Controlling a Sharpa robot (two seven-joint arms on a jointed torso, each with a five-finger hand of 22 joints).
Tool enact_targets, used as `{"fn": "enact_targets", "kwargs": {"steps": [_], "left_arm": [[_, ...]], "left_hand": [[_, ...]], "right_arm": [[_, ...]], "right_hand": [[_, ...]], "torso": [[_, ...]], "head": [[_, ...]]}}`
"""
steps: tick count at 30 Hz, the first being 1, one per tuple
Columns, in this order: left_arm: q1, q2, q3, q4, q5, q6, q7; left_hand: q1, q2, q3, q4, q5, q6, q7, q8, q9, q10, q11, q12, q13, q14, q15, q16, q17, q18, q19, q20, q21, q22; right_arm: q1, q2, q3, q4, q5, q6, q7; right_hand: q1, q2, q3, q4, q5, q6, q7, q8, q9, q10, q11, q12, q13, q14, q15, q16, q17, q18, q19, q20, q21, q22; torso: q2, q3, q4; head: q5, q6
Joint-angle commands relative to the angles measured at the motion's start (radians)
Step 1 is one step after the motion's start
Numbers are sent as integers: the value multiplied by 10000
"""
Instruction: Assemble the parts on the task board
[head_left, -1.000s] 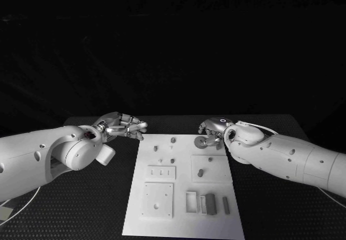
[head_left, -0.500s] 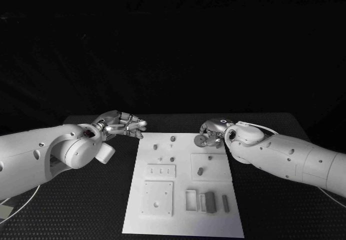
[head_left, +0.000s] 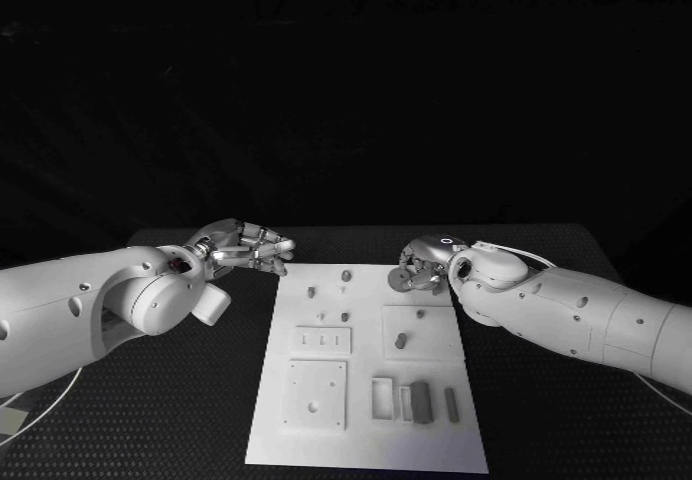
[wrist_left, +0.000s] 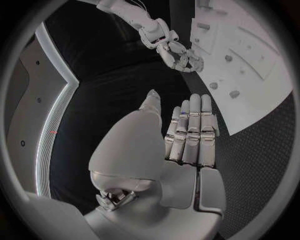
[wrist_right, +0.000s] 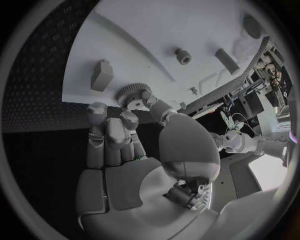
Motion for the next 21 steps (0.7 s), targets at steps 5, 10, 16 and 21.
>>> {"fn": "enact_targets", "kwargs": {"steps": [5, 10, 16, 21], "left_arm": [[11, -14, 6, 46, -15, 61, 6], [11, -6, 6, 49, -16, 39, 10], [11, -1, 6, 61, -17, 47, 4], [11, -6, 6, 53, -17, 50, -5]], "left_hand": [[-14, -14, 75, 3, -6, 28, 8, -66, -15, 75, -3, -62, 18, 82, 2, -64, 16, 25, 65, 15, -38, 13], [-12, -13, 77, 3, -6, 30, 8, -67, -16, 77, -4, -64, 19, 83, 2, -67, 19, 26, 66, 14, -38, 14], [-8, -10, 80, 3, -6, 32, 7, -67, -16, 81, -5, -68, 20, 86, 1, -71, 24, 26, 68, 14, -39, 16], [-7, -11, 80, 3, -6, 33, 7, -68, -17, 83, -5, -72, 21, 88, 1, -75, 28, 26, 68, 15, -40, 17]], "right_arm": [[-90, 31, -48, -32, -461, -131, -137], [-94, 29, -59, 1, -718, -290, -224], [-100, 66, -74, -18, -715, -157, -222], [-129, 113, -92, -47, -634, 65, -160]], "right_hand": [[50, 157, 16, -268, 41, 521, 150, 54, 13, 9, -134, 54, -69, -12, -140, 40, 4, 827, -19, -39, 60, 203], [72, 127, 24, -354, 42, 653, 106, 114, 61, 37, -176, 53, -104, -4, -178, 36, 0, 827, -14, -32, 67, 197], [54, 87, 16, -360, 40, 683, 94, 122, 76, 51, -188, 49, -125, -2, -191, 32, -3, 827, -13, -23, 67, 194], [11, 75, 10, -333, 41, 676, 92, 111, 80, 58, -190, 40, -143, -2, -195, 24, -7, 827, -14, -13, 64, 190]], "torso": [[3, -6, 3], [2, -2, -16], [0, -2, 1], [-1, -2, 9]], "head": [[-6, -29], [-1, -35], [-25, -35], [-21, -42]]}}
